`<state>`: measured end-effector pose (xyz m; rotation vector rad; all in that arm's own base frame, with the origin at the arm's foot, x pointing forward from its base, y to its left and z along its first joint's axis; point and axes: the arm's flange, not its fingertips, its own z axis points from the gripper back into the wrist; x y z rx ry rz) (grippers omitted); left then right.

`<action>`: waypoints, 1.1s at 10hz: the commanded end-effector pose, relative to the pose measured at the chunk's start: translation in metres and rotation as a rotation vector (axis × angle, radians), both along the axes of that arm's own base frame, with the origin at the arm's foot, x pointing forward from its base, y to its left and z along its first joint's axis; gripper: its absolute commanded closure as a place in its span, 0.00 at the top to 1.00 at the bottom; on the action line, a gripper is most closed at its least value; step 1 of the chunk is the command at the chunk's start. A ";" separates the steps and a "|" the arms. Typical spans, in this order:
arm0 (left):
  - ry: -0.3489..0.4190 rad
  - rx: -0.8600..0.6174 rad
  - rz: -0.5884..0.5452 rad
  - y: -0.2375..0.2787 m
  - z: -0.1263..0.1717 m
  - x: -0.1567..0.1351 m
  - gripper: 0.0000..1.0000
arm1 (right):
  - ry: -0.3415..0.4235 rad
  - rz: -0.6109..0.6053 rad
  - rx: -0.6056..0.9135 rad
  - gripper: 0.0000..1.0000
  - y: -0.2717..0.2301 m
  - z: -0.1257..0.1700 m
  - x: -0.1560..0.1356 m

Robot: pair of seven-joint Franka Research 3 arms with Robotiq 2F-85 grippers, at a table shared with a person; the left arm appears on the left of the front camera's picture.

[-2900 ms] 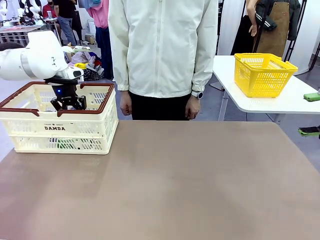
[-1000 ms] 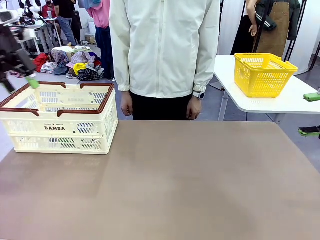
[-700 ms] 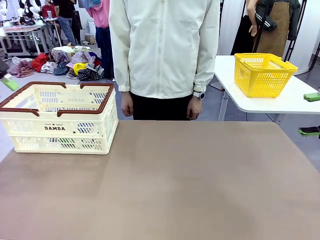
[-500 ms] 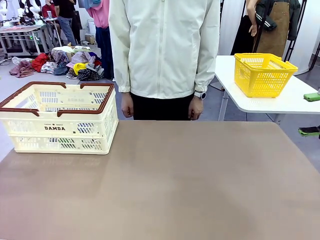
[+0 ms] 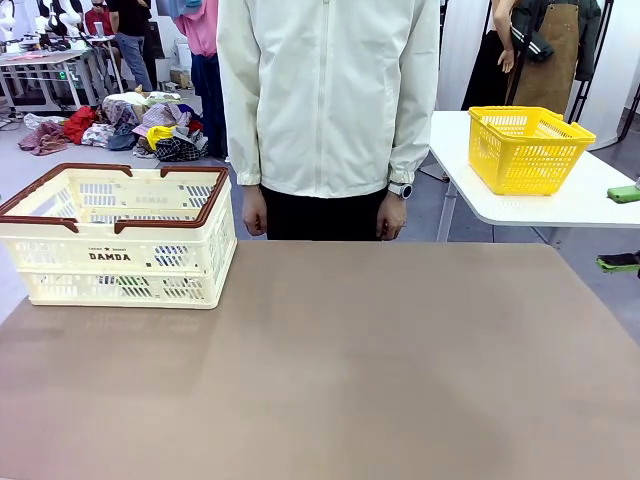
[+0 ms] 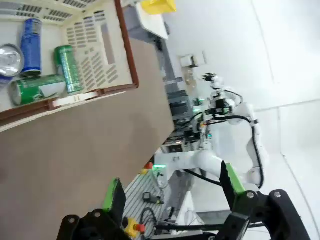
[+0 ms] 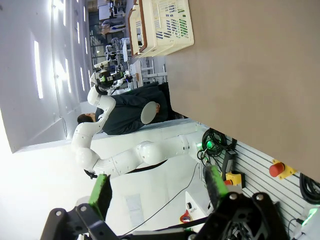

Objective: Place the drinks into the Shopping basket.
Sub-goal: Pick up one drink and place it into the Shopping basket.

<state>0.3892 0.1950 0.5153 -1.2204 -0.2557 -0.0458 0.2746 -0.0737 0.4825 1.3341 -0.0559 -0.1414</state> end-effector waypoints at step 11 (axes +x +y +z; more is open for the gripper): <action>0.007 0.059 0.007 -0.007 0.008 -0.010 1.00 | 0.001 0.005 0.009 1.00 -0.001 0.005 0.000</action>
